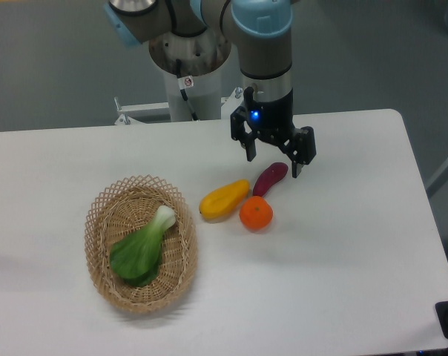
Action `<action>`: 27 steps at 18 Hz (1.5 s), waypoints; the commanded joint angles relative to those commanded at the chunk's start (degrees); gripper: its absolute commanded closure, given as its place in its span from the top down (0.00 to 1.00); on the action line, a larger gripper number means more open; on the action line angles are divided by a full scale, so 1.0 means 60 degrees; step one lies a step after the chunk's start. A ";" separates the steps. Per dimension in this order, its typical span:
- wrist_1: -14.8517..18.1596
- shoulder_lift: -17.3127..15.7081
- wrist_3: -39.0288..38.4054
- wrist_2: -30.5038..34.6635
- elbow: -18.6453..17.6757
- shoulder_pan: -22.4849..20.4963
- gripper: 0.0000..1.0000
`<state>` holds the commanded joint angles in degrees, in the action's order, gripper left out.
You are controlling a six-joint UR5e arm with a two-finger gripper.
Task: Pick up the green vegetable from the basket
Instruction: 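Move the open gripper over the wicker basket toward the bok choy, then lower the gripper onto the bok choy stem in the basket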
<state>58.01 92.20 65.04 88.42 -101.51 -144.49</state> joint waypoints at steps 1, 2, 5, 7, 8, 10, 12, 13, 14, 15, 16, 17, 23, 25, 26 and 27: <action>0.0000 0.0000 0.0000 0.0015 -0.0015 0.0015 1.00; -0.0015 -0.0015 0.0000 0.0058 -0.0029 0.0029 1.00; 0.0000 -0.0058 -0.0015 0.0029 -0.0029 0.0146 1.00; 0.0000 -0.0059 -0.0058 0.0044 -0.0102 0.0380 1.00; -0.0087 -0.0073 -0.0262 -0.0028 -0.0219 0.0511 1.00; -0.0204 -0.0015 -0.0992 -0.0015 -0.0424 0.0819 1.00; -0.0554 0.0116 -0.2219 0.0000 -0.0469 0.1243 1.00; -0.0803 0.0248 -0.3140 -0.0014 -0.0469 0.1448 1.00; -0.1023 0.0409 -0.3933 0.0000 -0.0469 0.1726 1.00; -0.1170 0.0526 -0.4419 0.0000 -0.0469 0.1975 1.00; -0.1317 0.0687 -0.4699 0.0000 -0.0440 0.2166 1.00; -0.1405 0.0833 -0.4789 0.0000 -0.0440 0.2356 1.00; -0.1435 0.1786 -0.4761 0.0103 -0.0644 0.3485 1.00; -0.1509 0.2049 -0.4528 0.0074 -0.0762 0.3530 1.00; -0.1509 0.2152 -0.4265 0.0073 -0.0762 0.3646 1.00; -0.1509 0.2211 -0.3958 0.0073 -0.0820 0.3734 1.00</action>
<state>48.96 105.47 41.29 88.86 -106.43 -122.09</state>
